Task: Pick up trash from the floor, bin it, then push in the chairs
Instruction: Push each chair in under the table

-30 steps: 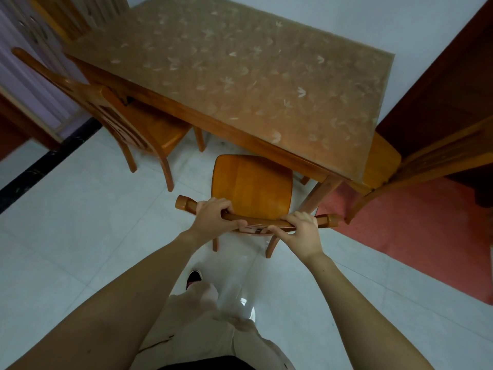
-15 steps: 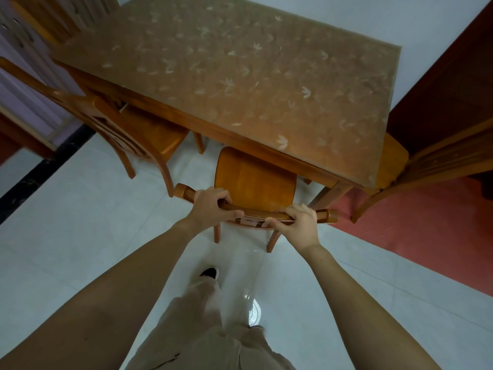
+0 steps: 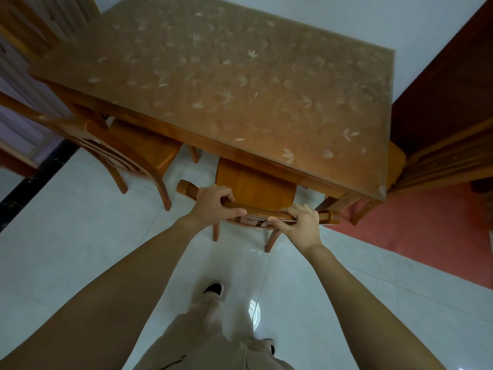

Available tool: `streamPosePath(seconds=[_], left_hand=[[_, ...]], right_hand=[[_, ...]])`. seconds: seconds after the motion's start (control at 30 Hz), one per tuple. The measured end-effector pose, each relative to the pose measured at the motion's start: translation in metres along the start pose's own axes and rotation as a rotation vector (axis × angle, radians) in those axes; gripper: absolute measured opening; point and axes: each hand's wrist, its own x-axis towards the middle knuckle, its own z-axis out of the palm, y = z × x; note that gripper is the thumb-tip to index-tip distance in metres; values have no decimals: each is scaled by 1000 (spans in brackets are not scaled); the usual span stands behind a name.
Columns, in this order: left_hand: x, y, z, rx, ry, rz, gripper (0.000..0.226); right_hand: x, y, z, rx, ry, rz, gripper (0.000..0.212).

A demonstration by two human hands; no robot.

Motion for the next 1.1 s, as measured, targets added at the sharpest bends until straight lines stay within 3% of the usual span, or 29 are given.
streamPosePath(seconds=[0.2, 0.93, 1.1], left_hand=[[21, -11, -18, -2, -32, 4, 37], [75, -42, -69, 46, -105, 85, 38], [78, -51, -71, 42, -129, 96, 36]], right_hand=[[18, -14, 10, -9, 5, 51, 59], [60, -54, 45, -27, 133, 125, 67], [60, -59, 49, -33, 138, 135, 59]])
